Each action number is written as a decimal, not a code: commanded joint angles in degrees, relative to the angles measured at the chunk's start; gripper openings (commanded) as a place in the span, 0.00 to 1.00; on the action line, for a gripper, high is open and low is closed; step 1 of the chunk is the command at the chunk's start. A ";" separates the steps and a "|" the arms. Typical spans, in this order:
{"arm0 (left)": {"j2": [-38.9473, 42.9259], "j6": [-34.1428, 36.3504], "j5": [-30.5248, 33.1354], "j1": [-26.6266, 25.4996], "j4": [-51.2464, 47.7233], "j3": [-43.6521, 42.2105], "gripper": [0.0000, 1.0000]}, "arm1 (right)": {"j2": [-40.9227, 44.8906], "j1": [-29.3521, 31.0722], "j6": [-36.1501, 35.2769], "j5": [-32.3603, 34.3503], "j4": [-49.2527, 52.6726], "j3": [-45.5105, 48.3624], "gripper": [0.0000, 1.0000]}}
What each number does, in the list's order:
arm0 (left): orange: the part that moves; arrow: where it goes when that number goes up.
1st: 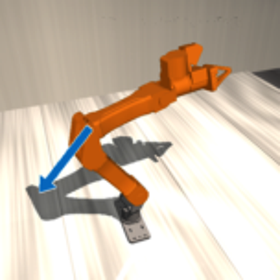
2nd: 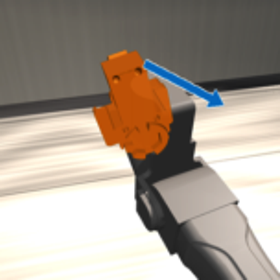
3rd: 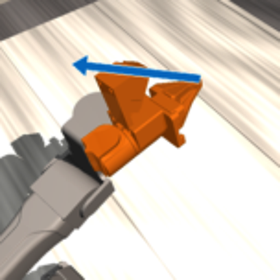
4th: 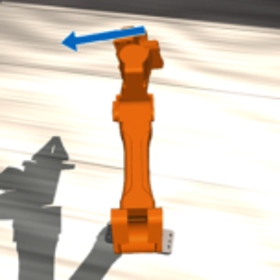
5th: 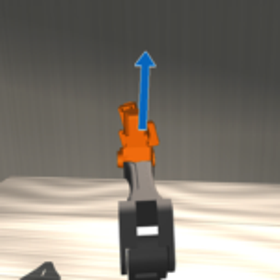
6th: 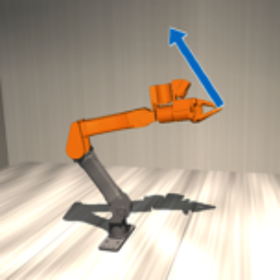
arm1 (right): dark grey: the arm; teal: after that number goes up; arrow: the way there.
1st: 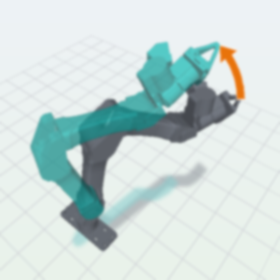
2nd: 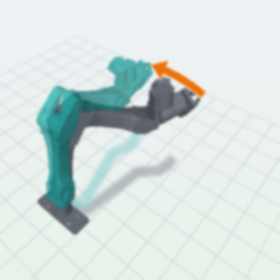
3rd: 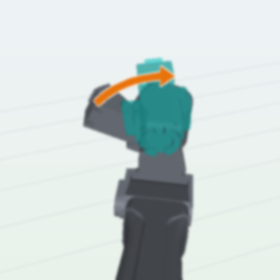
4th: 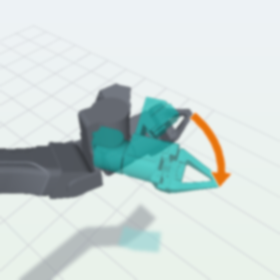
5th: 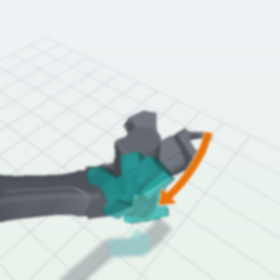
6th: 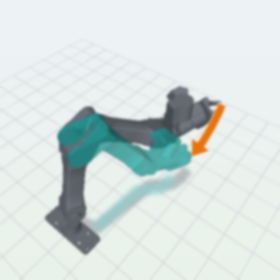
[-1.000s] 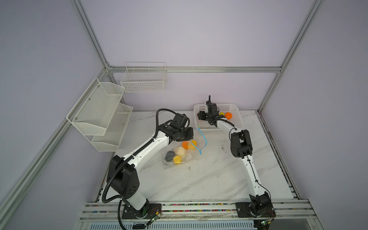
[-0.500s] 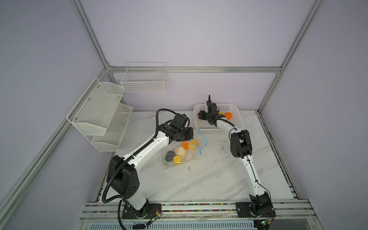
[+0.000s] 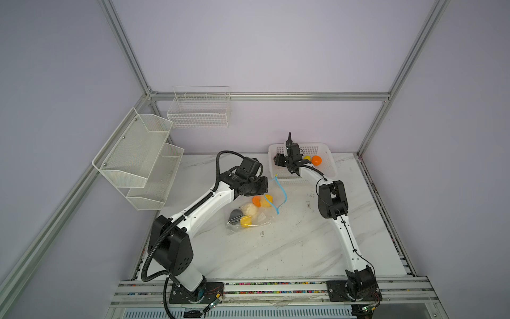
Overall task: Place the food in the zip-top bag and seal the zipper
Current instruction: 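Lift the small orange with the right gripper out of the basket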
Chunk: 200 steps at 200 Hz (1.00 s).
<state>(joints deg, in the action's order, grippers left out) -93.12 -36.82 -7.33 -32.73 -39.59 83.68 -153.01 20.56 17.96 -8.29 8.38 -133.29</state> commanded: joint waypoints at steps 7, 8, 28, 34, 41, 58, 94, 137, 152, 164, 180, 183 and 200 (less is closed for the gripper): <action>-0.13 0.71 -0.82 0.35 0.22 2.72 0.00 | -1.27 0.00 0.48 1.74 2.70 -0.24 0.61; -0.13 0.70 -0.83 0.33 0.22 2.72 0.00 | -1.21 -0.04 0.49 1.77 2.69 -0.27 0.60; -0.04 0.69 -0.75 0.35 0.16 2.63 0.00 | -0.33 0.03 0.41 2.61 2.78 0.34 0.59; 0.04 0.74 -0.68 0.34 0.21 2.59 0.00 | 0.01 0.01 0.20 2.92 2.90 0.44 0.59; 0.12 0.66 -0.66 0.33 0.21 2.54 0.00 | 0.49 0.01 0.04 3.40 3.16 0.53 0.59; 0.14 0.67 -0.57 0.36 0.15 2.45 0.00 | 1.97 0.05 -0.57 4.43 3.72 0.91 0.58; 0.00 0.39 -0.83 0.31 0.15 2.37 0.00 | 6.05 0.01 -1.74 5.88 3.83 3.00 0.58; 0.39 0.28 -0.74 0.35 0.28 2.16 0.00 | 9.10 -0.10 -2.22 6.19 3.84 4.68 0.58; 0.40 0.41 -0.66 0.38 0.22 2.27 0.00 | 9.72 -0.10 -2.21 5.94 3.84 5.23 0.58; 0.31 0.43 -0.70 0.31 0.26 2.34 0.00 | 10.34 -0.21 -2.02 5.59 3.84 5.86 0.58; 0.25 0.57 -0.71 0.30 0.29 2.45 0.00 | 11.51 -0.25 -1.83 5.18 3.84 6.95 0.58; 0.25 0.57 -0.70 0.38 0.26 2.53 0.00 | 11.74 -0.20 -1.79 5.14 3.83 7.15 0.58; 0.18 0.54 -0.73 0.32 0.39 2.61 0.00 | 13.35 -0.20 -1.83 4.87 3.75 8.54 0.58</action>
<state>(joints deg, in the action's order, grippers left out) -93.12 -36.84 -7.33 -32.73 -39.94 83.68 -143.85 20.53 16.23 -3.42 11.46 -126.76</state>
